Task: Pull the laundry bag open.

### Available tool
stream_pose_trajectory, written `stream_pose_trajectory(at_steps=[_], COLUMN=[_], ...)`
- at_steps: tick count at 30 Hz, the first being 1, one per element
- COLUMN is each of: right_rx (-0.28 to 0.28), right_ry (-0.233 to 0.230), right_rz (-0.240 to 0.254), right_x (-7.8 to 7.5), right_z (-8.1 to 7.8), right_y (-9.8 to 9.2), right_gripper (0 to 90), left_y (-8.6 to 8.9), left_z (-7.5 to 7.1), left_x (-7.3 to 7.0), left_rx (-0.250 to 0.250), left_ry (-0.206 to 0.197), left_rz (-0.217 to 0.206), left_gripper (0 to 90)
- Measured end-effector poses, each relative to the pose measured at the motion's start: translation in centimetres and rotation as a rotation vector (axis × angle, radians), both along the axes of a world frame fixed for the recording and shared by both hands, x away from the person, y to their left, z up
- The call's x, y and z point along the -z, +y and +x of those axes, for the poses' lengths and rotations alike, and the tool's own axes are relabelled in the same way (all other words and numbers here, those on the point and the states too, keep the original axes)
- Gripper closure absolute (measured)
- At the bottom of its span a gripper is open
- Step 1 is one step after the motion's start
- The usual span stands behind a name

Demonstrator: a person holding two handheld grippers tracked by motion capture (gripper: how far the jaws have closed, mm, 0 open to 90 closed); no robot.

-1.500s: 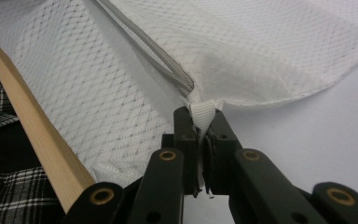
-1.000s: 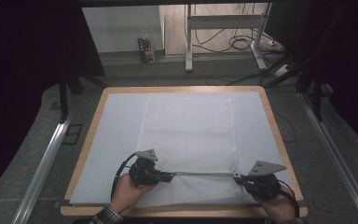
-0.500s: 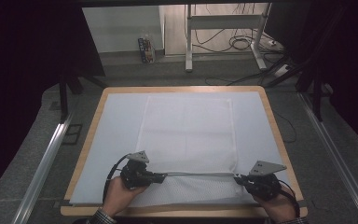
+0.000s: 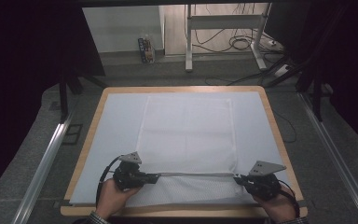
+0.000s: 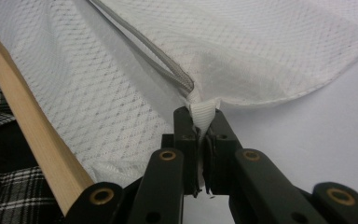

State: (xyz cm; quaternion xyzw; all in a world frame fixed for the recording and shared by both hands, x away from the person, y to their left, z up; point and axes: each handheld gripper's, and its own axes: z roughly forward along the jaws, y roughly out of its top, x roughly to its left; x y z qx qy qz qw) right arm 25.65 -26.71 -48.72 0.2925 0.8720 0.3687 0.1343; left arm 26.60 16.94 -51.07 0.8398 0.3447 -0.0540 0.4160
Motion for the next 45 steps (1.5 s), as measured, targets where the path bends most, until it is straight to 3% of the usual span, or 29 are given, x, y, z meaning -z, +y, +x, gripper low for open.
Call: stream_pose_trajectory(at_steps=[12, 28, 45], right_rx=[-0.001, 0.018, 0.02], right_ry=[0.001, 0.004, 0.005], right_rz=[-0.007, -0.002, -0.006], right_x=[0.0, 0.0, 0.0], right_z=[0.0, 0.1, 0.2], right_y=[0.1, -0.3, -0.3], right_gripper=[84.5, 84.5, 84.5], left_y=[0.3, 3.3, 5.5], left_z=[0.0, -0.8, -1.4], left_x=[-0.1, 0.0, 0.3], left_rx=[-0.014, -0.085, -0.139], left_ry=[-0.009, -0.002, 0.004], left_rz=[0.026, 0.0, 0.019], left_gripper=[87.2, 87.2, 87.1])
